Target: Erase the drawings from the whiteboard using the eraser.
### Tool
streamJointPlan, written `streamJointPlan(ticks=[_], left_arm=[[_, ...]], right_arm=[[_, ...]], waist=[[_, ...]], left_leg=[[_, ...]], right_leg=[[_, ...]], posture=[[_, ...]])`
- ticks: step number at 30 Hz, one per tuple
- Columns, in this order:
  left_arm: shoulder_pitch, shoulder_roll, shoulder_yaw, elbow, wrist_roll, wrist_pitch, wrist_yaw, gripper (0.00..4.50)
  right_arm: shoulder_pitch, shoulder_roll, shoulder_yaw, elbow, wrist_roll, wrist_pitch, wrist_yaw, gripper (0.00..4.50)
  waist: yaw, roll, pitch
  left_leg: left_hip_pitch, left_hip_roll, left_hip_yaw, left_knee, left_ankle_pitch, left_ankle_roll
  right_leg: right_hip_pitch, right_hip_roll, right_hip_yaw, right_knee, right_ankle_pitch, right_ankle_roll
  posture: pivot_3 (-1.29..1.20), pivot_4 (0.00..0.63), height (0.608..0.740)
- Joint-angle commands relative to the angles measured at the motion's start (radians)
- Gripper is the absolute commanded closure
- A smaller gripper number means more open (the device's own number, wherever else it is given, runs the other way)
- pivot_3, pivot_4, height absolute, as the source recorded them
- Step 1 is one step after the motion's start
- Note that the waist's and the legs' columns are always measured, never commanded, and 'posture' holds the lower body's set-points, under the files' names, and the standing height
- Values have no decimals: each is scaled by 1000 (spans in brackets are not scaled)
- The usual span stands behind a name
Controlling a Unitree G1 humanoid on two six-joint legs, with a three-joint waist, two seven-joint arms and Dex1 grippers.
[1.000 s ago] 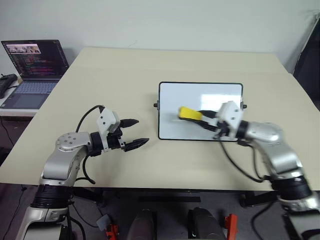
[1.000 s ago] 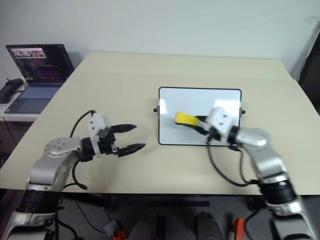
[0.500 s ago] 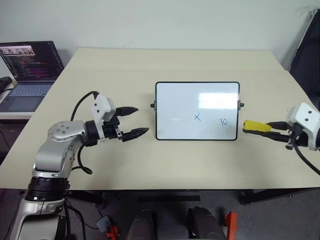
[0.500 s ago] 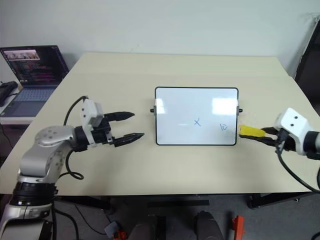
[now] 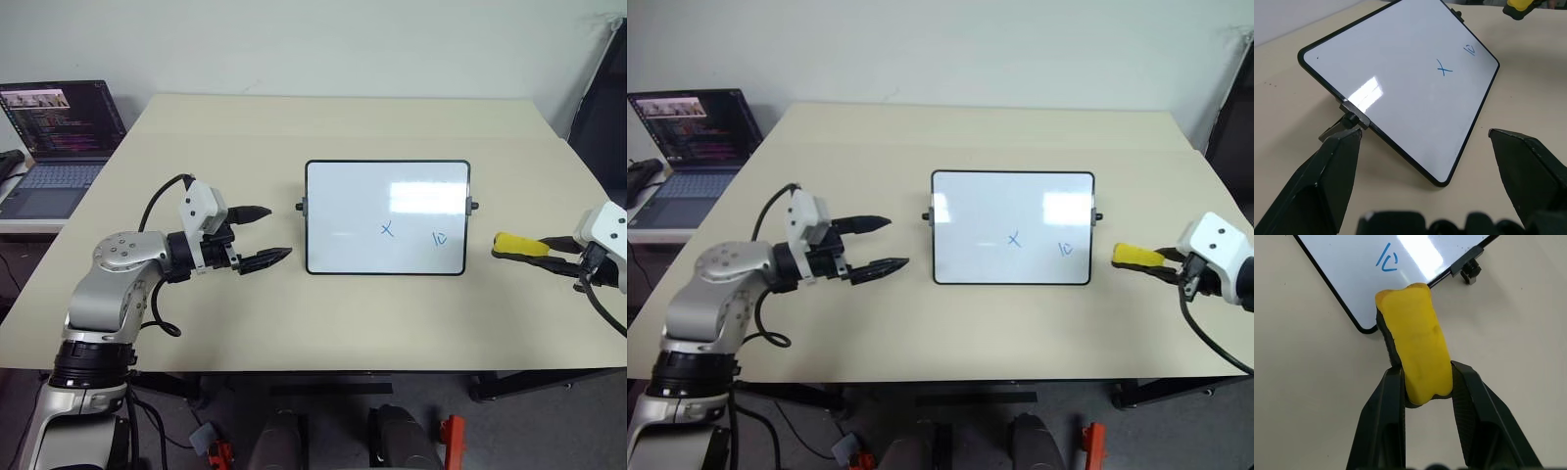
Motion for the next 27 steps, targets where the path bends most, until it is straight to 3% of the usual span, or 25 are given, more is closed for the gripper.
streamJointPlan(ticks=[1, 5, 10, 13, 18, 27], left_arm=[[-27, 16, 5, -48, -6, 2, -5, 0], [-29, 12, 7, -47, -12, 4, -11, 0], [-28, -3, -9, -38, -6, -2, -13, 0], [-26, -8, -20, -33, -4, -7, -18, 0], [-29, -7, -28, -29, 0, -9, -28, 0], [-1, -14, -26, -72, -14, 14, -17, 0]], right_arm=[[-14, -1, -14, -26, 3, -1, -10, 3533], [-58, 34, -14, -47, 39, 10, -27, 3533], [-247, 231, 94, -63, 13, -10, -189, 3533], [-304, 337, 179, 0, -97, -61, -316, 3533], [-366, 510, 241, 76, -133, -126, -420, 3533], [-415, 629, 313, 283, -181, -227, -445, 3533]], waist=[[0, 0, 0], [-1, 0, 0], [-10, 0, 0], [-6, 0, 0], [1, 0, 0], [-1, 0, 0]], left_leg=[[0, 0, 0, 0, 0, 0], [0, 0, 0, 0, 0, 0], [1, 1, 0, 1, 0, 0], [1, 0, 0, 1, 0, 0], [0, -1, 0, 1, 0, 0], [0, -1, -1, 1, 0, 0]], right_leg=[[0, 0, 0, 0, 0, 0], [0, 0, 0, 0, 0, -1], [0, 0, 0, 2, 1, 0], [0, 0, 0, 2, 2, -1], [0, 0, 0, 2, 3, -2], [0, 0, 0, 2, 3, -2]], posture=[[0, 150, 740], [0, 150, 740], [0, 150, 740], [0, 150, 740], [0, 150, 740], [0, 150, 740]])
